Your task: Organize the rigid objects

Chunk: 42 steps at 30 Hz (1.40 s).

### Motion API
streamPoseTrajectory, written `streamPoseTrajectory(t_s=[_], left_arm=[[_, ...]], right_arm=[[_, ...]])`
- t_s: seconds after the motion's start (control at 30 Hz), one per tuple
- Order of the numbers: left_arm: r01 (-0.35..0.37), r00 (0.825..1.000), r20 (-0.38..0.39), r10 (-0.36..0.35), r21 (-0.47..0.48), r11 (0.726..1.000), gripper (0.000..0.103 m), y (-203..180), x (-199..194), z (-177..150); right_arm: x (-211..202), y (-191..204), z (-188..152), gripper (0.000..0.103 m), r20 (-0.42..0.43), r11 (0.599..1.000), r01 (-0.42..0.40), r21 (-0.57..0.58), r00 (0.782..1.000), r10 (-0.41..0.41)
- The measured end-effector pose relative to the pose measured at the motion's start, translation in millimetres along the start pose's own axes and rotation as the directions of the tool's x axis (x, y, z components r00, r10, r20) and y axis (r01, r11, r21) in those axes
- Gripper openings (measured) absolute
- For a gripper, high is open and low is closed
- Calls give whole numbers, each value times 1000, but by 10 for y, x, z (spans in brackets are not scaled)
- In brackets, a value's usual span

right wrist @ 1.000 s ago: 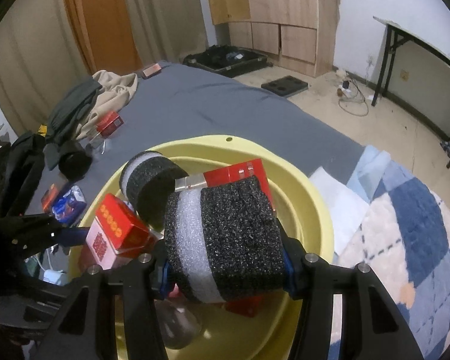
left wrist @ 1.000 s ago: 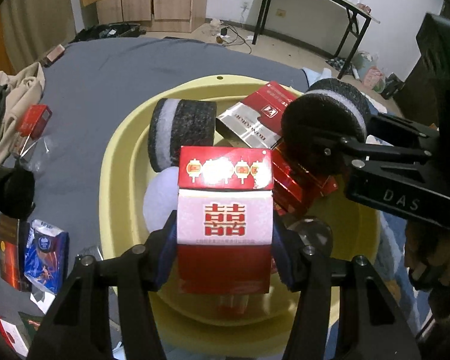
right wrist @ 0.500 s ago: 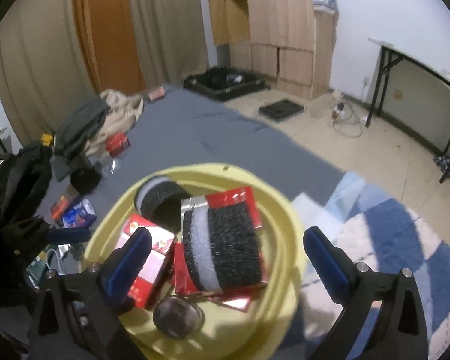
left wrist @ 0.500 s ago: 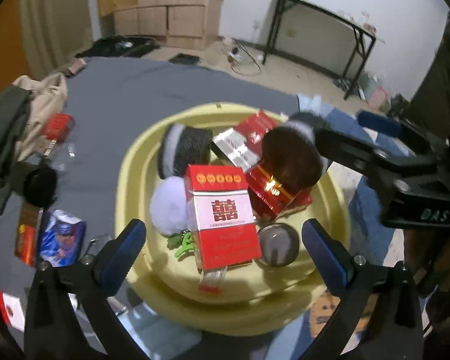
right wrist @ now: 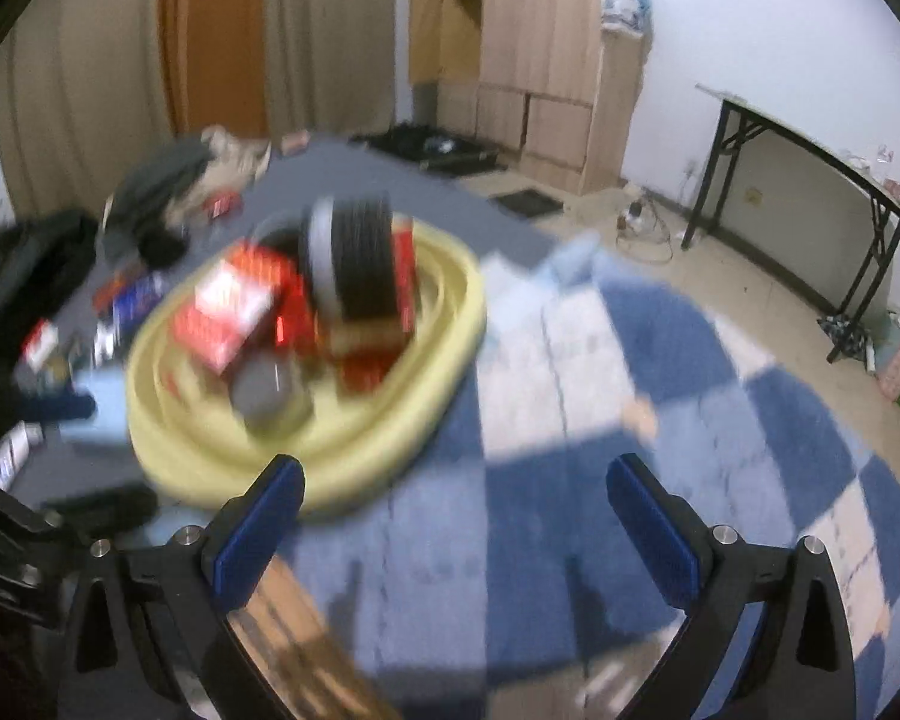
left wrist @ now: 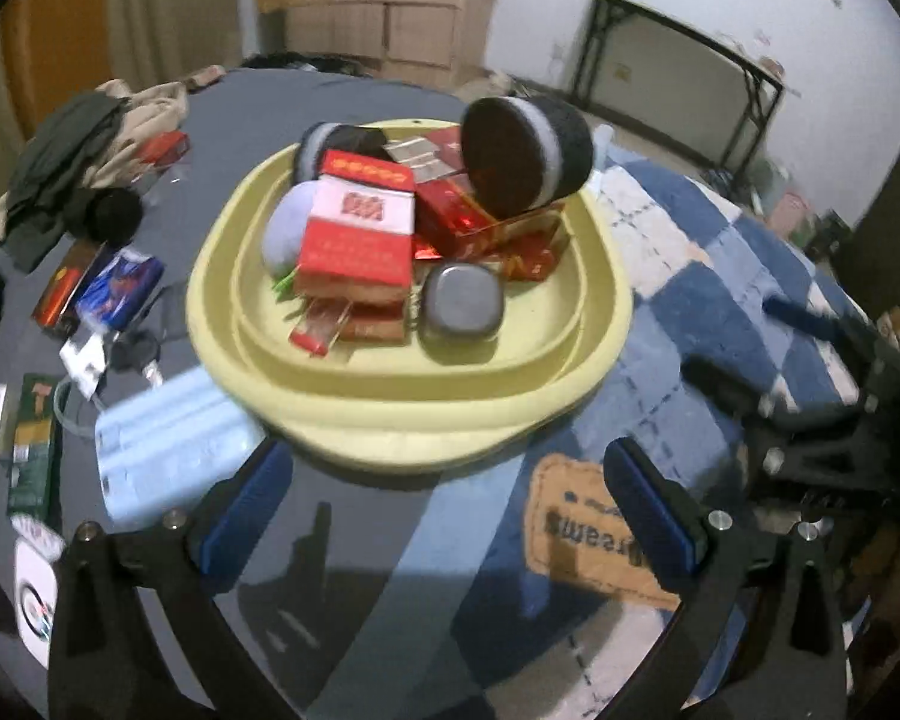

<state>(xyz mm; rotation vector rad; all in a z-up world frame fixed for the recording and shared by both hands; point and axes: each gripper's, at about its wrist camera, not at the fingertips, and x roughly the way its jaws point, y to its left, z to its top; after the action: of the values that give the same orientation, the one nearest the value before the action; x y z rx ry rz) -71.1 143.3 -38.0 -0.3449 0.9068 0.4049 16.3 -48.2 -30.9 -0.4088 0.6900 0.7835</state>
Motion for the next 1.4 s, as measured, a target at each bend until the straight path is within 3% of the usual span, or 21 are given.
streamPoseTrajectory(t_s=[0.07, 0.23, 0.43, 0.63, 0.9, 1.4], left_arm=[[-4, 1000, -6, 3, -22, 1000, 103, 15, 71, -95], [-111, 994, 17, 111, -21, 994, 103, 28, 249, -238], [-131, 991, 19, 131, 16, 991, 103, 2, 472, -286], [-156, 986, 51, 160, -70, 985, 103, 3, 641, -381], [-156, 986, 48, 161, -88, 984, 103, 26, 699, -324], [-161, 985, 45, 166, -85, 983, 103, 14, 685, -335]], right_arm=[[71, 2, -172, 103, -24, 1000, -21, -8, 999, 21], [269, 6, -406, 103, -68, 998, -37, -48, 997, 34], [504, 12, -315, 103, -63, 994, -92, -66, 994, 88], [807, 83, -204, 103, -92, 989, -96, -109, 992, 86], [898, 99, -194, 103, -91, 994, -27, -105, 996, 18], [890, 112, -211, 103, -96, 994, -38, -107, 995, 27]])
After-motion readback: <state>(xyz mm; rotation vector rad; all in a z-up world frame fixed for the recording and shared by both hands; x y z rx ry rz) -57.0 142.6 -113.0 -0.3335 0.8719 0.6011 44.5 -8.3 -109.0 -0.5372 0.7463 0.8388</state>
